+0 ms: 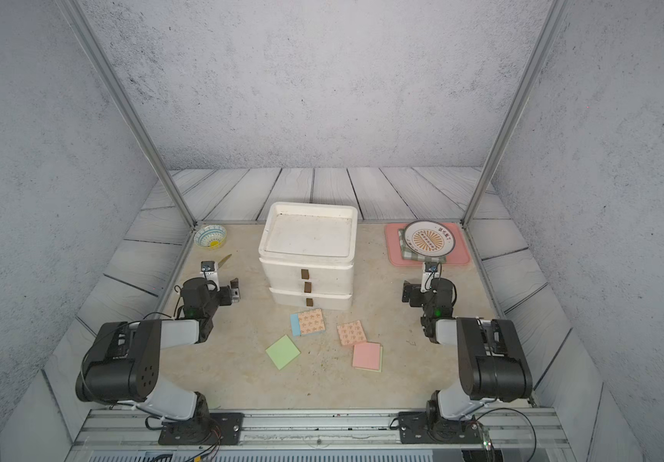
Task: Please put the sticky notes in the drawer by color
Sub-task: Adjust the storage box at the center of the board.
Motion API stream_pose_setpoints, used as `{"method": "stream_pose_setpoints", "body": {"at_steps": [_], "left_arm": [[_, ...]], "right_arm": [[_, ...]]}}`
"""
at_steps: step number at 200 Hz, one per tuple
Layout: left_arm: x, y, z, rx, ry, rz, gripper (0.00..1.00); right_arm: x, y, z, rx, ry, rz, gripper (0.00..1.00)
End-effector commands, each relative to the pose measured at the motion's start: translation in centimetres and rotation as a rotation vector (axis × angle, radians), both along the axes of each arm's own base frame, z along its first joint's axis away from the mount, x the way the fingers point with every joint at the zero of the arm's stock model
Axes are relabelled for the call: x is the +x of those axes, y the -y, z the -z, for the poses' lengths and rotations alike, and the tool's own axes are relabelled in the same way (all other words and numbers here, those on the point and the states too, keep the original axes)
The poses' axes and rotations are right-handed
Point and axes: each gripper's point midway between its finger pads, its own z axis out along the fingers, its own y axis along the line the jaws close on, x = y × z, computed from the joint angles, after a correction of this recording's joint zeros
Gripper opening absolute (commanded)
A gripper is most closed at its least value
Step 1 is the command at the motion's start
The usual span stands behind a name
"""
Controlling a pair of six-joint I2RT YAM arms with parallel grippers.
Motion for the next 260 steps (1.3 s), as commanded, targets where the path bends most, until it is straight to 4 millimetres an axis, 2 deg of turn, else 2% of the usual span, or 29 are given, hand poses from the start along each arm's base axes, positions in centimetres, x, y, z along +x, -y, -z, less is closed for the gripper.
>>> {"method": "stream_pose_setpoints", "body": {"at_steps": [1, 209, 226, 240, 246, 260], "left_arm": [[0.3, 0.0, -0.8, 0.006, 0.016, 0.0, 0.98], [0.2, 0.1, -0.8, 0.008, 0.021, 0.005, 0.98], [0.2, -0.1, -2.0, 0.019, 0.045, -0.017, 0.98], [-0.3, -0.5, -3.0, 0.019, 0.003, -0.056, 0.98], [-0.6, -0.8, -3.5, -0.001, -0.026, -0.086, 0.98], [-1.7, -2.1, -5.0, -0.08, -0.09, -0.213, 0.98]], "right_arm": [[0.4, 0.1, -0.7, -0.016, 0.016, 0.005, 0.99], [0.4, 0.1, -0.8, -0.018, 0.02, 0.008, 0.99], [0.8, 0.5, -3.0, -0.01, 0.073, 0.039, 0.99], [-0.2, 1.4, -4.2, 0.039, -0.073, 0.118, 0.99], [-0.5, 1.7, -5.5, 0.071, -0.105, 0.155, 0.99], [-1.1, 0.7, -7.3, 0.128, -0.125, 0.122, 0.99]]}}
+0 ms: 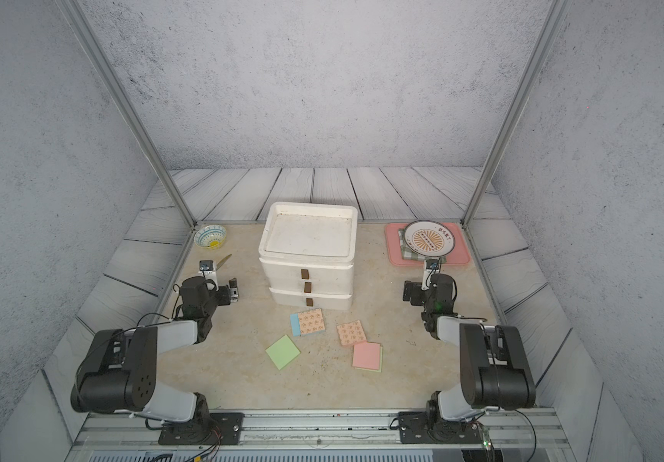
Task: Please put the sticky notes in the drawer by color
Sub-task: Adjust the storage box at the center of the board.
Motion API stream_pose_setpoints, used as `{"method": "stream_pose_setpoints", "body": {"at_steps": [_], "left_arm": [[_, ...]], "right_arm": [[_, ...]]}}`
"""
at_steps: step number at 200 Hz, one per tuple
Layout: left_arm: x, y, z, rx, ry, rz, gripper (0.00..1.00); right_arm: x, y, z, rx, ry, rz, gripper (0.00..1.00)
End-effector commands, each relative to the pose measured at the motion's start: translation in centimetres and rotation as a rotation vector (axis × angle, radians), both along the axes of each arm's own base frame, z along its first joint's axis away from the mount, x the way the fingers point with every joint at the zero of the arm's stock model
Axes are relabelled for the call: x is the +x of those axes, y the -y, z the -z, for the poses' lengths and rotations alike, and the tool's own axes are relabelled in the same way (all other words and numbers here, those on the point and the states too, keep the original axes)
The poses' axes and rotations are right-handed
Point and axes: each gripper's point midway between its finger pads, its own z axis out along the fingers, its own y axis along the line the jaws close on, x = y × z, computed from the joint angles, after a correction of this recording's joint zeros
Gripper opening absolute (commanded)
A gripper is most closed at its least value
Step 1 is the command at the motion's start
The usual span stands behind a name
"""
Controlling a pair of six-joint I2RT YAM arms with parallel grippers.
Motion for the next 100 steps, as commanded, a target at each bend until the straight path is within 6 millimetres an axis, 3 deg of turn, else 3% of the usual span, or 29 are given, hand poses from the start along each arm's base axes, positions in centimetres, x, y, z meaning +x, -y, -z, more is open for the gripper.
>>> {"method": "stream_pose_setpoints", "body": {"at_steps": [1, 24, 55, 82, 100], "left_arm": [[-1.0, -1.7, -3.3, -0.085, -0.067, -0.175, 0.99], [-2.0, -1.7, -5.4, -0.224, -0.109, -0.259, 0.99], [-2.3, 2.8, -9.4, -0.461, -0.127, -0.089, 0.98], [-3.0, 6.0, -13.9, -0.597, -0.167, 0.046, 0.99], [-3.5, 6.2, -16.8, -0.597, -0.206, 0.056, 0.98]], "right_arm": [[-1.2, -0.1, -5.0, 0.094, -0.039, 0.054, 0.99], [-2.9, -1.9, -7.3, 0.234, -0.059, 0.022, 0.98], [-6.1, -6.2, -9.7, 0.483, -0.081, -0.113, 0.87], [-8.4, -9.2, -9.6, 0.652, -0.137, -0.195, 0.76], [-9.2, -11.1, -9.2, 0.726, -0.176, -0.243, 0.61]]}}
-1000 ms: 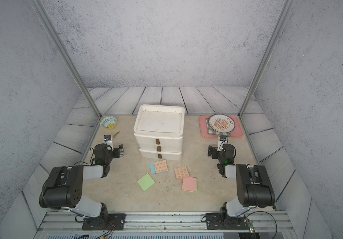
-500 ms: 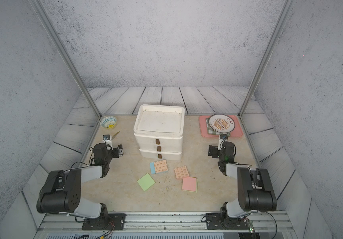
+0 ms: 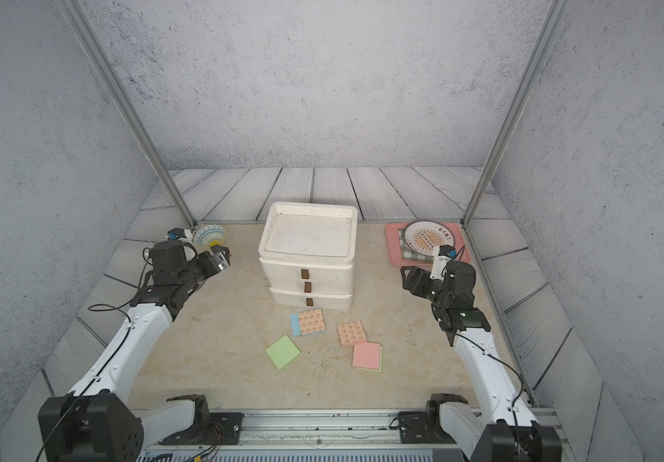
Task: Please put the sticky notes in the drawer by color
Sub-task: Adjust the storage box at the center of the board.
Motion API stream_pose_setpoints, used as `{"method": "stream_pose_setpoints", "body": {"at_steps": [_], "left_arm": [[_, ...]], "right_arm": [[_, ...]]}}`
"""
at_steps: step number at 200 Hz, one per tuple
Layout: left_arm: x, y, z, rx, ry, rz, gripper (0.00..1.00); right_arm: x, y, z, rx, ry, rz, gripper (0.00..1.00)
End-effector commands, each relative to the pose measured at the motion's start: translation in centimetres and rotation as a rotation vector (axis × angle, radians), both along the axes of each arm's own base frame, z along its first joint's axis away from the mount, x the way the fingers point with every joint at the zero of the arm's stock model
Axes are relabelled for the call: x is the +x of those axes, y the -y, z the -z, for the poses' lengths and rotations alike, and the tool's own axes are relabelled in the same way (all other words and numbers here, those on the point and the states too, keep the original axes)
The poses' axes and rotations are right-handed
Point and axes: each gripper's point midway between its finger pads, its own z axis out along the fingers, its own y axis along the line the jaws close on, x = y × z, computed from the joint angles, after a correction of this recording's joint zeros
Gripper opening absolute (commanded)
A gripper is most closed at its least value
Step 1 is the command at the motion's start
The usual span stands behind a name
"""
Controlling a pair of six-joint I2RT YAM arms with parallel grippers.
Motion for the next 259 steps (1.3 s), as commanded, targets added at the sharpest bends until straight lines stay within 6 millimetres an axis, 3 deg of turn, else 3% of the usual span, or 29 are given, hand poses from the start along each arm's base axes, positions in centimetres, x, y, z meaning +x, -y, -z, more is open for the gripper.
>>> {"method": "stream_pose_setpoints", "body": {"at_steps": [1, 18, 24, 44, 68, 102, 138, 177, 205, 240, 259], "left_arm": [[-2.2, 2.3, -2.3, -0.116, -0.115, 0.087, 0.99], [-2.1, 3.7, -5.5, -0.163, -0.079, 0.163, 0.99], [-2.0, 4.4, -6.5, -0.186, -0.063, 0.196, 0.99], [-1.2, 5.7, -7.7, -0.236, -0.076, 0.274, 0.99], [0.5, 7.4, -6.3, -0.318, -0.14, 0.363, 1.0], [2.5, 8.7, -2.5, -0.418, -0.256, 0.415, 0.96], [3.3, 8.9, -0.2, -0.451, -0.288, 0.406, 0.95], [2.4, 10.4, 1.0, -0.478, -0.322, 0.447, 0.92], [1.2, 12.9, 1.6, -0.482, -0.352, 0.504, 0.92], [-0.9, 17.1, 2.0, -0.45, -0.388, 0.602, 0.92], [-1.4, 17.3, 2.3, -0.421, -0.406, 0.6, 0.92]], "right_arm": [[-2.4, -3.6, 1.1, 0.19, -0.126, -0.111, 0.6], [-3.0, -6.0, 1.0, 0.2, -0.143, -0.175, 0.24], [-3.1, -6.9, 0.7, 0.189, -0.139, -0.195, 0.2], [-3.1, -9.2, -0.4, 0.131, -0.108, -0.241, 0.2], [-1.7, -11.0, -2.5, 0.113, -0.081, -0.283, 0.2], [0.7, -11.0, -5.0, 0.047, -0.047, -0.261, 0.19], [4.2, -11.0, -5.3, 0.028, -0.007, -0.195, 0.17], [7.9, -12.7, -4.5, 0.026, -0.051, -0.229, 0.17], [9.9, -14.3, -4.1, 0.033, -0.087, -0.279, 0.17], [11.8, -15.7, -4.0, 0.047, -0.113, -0.33, 0.17], [12.3, -16.4, -4.2, 0.046, -0.125, -0.368, 0.17]]}}
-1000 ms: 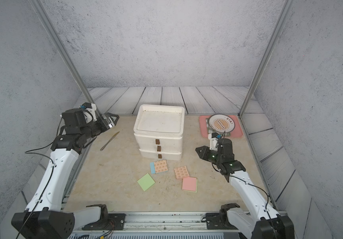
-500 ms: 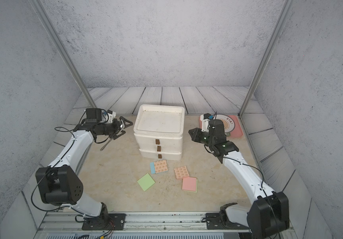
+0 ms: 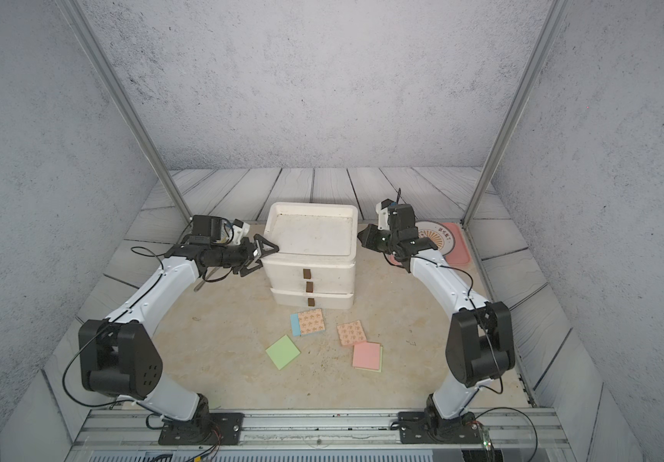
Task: Please put the sticky notes in the drawer by color
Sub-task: Adjust the storage box at the center of the board.
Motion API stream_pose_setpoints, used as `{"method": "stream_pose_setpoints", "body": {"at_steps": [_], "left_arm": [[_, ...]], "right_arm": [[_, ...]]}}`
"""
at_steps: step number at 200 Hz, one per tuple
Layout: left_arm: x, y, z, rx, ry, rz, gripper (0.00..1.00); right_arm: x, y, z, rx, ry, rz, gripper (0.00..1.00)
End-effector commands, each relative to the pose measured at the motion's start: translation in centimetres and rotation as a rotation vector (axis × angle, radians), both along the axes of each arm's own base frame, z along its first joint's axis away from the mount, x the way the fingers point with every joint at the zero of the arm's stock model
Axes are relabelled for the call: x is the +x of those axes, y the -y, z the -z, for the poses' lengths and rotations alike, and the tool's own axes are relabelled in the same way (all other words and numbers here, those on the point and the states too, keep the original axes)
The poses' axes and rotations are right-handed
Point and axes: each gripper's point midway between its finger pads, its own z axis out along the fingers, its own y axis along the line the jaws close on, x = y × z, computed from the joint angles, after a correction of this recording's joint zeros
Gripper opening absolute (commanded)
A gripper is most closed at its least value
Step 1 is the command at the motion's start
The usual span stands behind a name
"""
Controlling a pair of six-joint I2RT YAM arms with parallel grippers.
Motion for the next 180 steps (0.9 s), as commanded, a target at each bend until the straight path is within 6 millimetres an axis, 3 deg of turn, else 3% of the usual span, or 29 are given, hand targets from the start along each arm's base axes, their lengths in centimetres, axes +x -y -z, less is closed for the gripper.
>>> {"method": "stream_pose_setpoints", "body": {"at_steps": [1, 59, 83, 101, 133, 155, 180], "left_arm": [[-1.9, 1.9, -0.3, 0.004, -0.003, 0.075, 0.92], [-2.7, 2.7, -1.8, -0.037, 0.02, 0.072, 0.92], [-2.6, 3.1, -1.7, -0.045, 0.009, 0.084, 0.92], [-2.8, 2.5, -1.9, 0.01, 0.018, 0.096, 0.93], [-2.6, 0.4, -4.0, 0.083, 0.068, 0.064, 0.94], [-2.3, -0.7, -6.2, 0.129, 0.14, 0.02, 0.95], [-2.6, -1.7, -8.2, 0.185, 0.199, -0.004, 0.95]], "right_arm": [[-0.4, -2.9, -0.1, 0.025, -0.024, -0.13, 0.17], [3.6, -4.5, -3.1, 0.056, 0.017, -0.195, 0.18], [4.4, -5.7, -4.2, 0.097, 0.003, -0.235, 0.19], [4.1, -4.9, -4.6, 0.051, 0.01, -0.214, 0.21], [1.7, -0.9, -5.6, -0.133, 0.055, -0.126, 0.29], [-1.2, 1.0, -6.7, -0.195, 0.094, -0.098, 0.38], [-5.1, 3.0, -6.4, -0.236, 0.102, -0.068, 0.45]]}}
